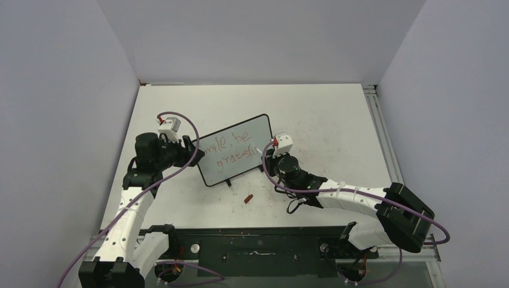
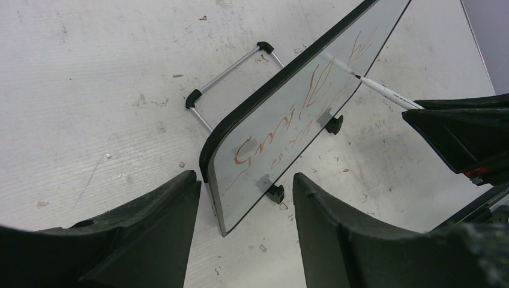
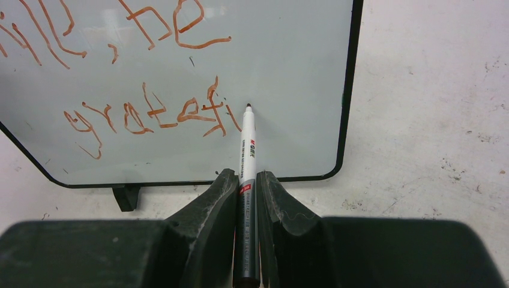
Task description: Write a sentence on the whiteboard
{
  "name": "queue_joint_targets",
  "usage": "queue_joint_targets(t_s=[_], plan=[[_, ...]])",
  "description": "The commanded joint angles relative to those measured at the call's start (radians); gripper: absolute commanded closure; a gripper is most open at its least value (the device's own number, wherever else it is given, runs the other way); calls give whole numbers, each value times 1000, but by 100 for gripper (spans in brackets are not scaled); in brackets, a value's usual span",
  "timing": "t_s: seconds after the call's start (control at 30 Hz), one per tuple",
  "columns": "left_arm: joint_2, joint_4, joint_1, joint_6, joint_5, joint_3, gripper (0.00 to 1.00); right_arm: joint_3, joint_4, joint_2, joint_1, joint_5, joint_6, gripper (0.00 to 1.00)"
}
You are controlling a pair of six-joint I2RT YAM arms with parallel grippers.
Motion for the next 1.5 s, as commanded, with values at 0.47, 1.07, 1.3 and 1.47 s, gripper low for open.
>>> queue_joint_targets(t_s=[0.47, 1.07, 1.3, 1.47], plan=[[-15, 30, 4, 8, 18, 23, 44, -36, 42, -4, -2, 35, 23, 95], [-17, 30, 4, 8, 18, 22, 44, -42, 25, 5, -3, 58, 34, 95], [-19, 30, 4, 8, 18, 23, 44, -39, 18, -1, -4, 72, 37, 95], [-18, 30, 4, 6, 18, 23, 44, -35, 2, -33, -2, 78, 29, 95]])
